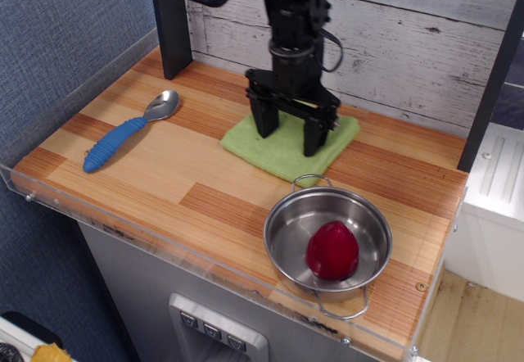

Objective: Move green cloth to upper right of spoon, touching the spoon.

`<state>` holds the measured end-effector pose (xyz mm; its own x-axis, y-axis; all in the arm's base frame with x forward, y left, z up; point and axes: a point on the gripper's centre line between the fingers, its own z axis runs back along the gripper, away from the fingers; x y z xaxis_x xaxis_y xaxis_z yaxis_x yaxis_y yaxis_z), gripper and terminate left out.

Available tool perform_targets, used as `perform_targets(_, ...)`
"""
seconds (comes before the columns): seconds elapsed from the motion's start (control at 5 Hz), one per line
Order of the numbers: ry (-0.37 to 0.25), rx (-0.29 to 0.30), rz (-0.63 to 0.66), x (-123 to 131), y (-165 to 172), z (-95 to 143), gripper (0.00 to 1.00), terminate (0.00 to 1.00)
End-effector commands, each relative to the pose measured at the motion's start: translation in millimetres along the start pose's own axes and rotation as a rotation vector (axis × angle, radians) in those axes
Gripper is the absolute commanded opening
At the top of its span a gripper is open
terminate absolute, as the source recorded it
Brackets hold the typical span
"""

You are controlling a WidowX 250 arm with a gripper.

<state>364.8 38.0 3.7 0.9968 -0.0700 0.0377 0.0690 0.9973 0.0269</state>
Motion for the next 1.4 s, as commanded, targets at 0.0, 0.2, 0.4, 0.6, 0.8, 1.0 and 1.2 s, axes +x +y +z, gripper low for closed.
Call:
perform_targets(0.0, 0.018, -0.005, 0.077, -10.3, 41.3, -2.0, 1.0, 0.0)
perform_targets(0.2, 0.022, 0.008, 0.099, -12.8, 47.9, -0.3, 1.0, 0.0)
perform_targets(0.4, 0.018, 0.027, 0.117, -13.5, 56.9, 5.0, 1.0, 0.0)
perform_targets(0.6, 0.013, 0.045, 0.128, -13.0, 67.8, 10.8, 1.0, 0.0)
perform_targets(0.8, 0.013, 0.044, 0.143, -15.4, 75.9, 12.1, 1.0, 0.0)
perform_targets(1.0, 0.01, 0.05, 0.158, -16.3, 85.0, 15.3, 1.0, 0.0)
perform_targets(1.2, 0.005, 0.033, 0.149, -16.4, 82.8, 15.1, 1.0, 0.0)
